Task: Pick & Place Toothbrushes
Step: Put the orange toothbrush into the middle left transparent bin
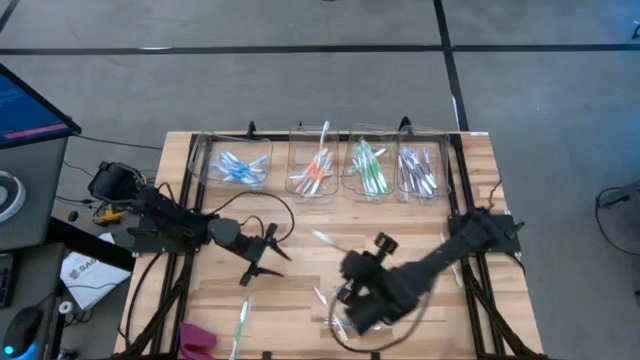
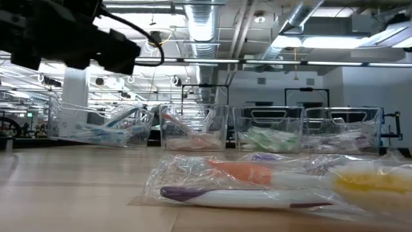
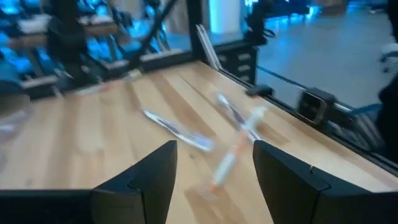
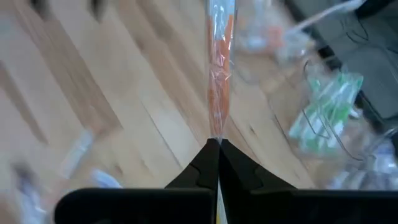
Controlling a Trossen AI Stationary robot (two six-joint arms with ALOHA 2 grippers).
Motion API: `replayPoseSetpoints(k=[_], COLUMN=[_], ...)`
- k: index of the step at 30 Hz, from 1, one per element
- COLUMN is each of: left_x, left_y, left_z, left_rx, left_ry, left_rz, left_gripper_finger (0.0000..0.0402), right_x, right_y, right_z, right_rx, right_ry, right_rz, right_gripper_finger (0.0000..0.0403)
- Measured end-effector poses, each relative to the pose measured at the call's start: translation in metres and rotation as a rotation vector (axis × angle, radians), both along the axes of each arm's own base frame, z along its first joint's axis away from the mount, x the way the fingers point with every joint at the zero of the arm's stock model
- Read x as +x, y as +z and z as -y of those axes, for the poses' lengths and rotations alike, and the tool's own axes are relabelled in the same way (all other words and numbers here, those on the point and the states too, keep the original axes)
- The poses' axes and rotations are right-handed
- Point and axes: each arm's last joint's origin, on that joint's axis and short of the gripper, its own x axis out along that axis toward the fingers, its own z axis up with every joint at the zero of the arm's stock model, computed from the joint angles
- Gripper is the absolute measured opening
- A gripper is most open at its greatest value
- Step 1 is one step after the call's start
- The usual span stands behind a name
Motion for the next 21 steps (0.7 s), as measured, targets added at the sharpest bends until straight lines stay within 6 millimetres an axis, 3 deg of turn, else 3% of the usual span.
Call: replayPoseSetpoints(k=[5,11,15,21], left_x=[0.004,0.004,0.004,0.009], left_y=[0.01,0.02,0.027,0.033], left_z=[-0.009,-0.009,-0.009,-0.008], left_rx=[-0.026,-0.06,-0.085,-0.125], left_ry=[0.042,0.045,0.044,0.045], left_rz=[0.1,0.197,0.272,0.293], left_gripper_finger=[0.0204,0.0204,0.0204,0.0204], right_x=[-0.045,-0.08,-0.084,-0.066], right_y=[0.016,-0.013,-0.043,-0.065], right_z=[-0.01,-0.016,-0.017,-0.012], right_rx=[-0.084,-0.19,-0.215,-0.253], right_ry=[0.002,0.019,0.025,0.065], right_rz=[0.196,0.359,0.431,0.418], right_gripper_finger=[0.0,0.0,0.0,0.0])
